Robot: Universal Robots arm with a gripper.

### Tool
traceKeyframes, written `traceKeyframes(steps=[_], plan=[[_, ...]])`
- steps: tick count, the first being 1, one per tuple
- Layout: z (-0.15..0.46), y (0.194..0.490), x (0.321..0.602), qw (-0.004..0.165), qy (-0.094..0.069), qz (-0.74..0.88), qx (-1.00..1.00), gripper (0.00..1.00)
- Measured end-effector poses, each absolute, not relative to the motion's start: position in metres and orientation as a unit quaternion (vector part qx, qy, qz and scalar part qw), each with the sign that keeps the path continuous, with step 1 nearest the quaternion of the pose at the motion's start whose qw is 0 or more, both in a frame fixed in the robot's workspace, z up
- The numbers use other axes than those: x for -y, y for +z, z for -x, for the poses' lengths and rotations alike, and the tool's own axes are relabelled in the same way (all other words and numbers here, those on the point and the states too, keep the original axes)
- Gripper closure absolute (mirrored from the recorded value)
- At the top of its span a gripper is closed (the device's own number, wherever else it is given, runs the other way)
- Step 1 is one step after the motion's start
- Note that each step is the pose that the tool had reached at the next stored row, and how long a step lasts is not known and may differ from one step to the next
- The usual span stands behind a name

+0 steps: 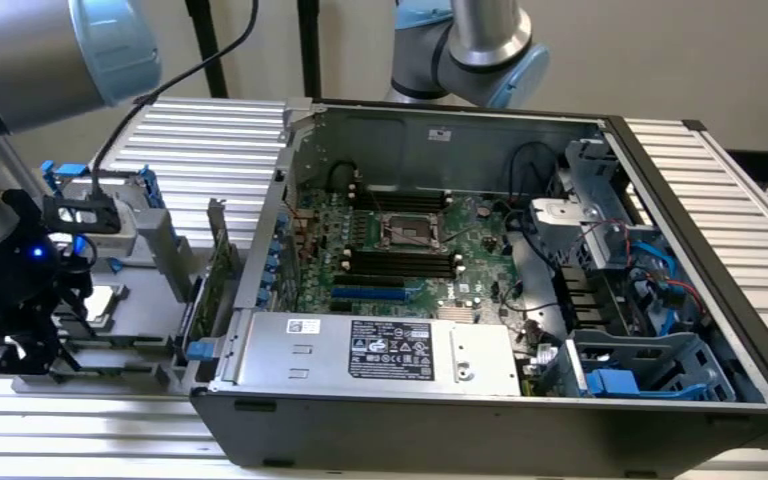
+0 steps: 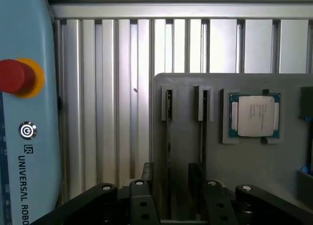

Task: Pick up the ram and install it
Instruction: 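Pick up the ram and move it above insertion slot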

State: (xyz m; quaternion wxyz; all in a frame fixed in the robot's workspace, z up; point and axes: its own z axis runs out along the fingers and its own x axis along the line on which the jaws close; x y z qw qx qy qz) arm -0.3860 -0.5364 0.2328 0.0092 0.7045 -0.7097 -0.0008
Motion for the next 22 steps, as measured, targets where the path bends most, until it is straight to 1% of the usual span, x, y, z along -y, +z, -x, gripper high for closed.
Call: traceKeyframes(steps=[19, 22], plan=[[0.386, 0.198, 0.540, 0.009, -0.001, -0.706, 0.708, 0.58], [0.385, 0.197, 0.540, 0.007, -0.003, -0.706, 0.708, 0.58]])
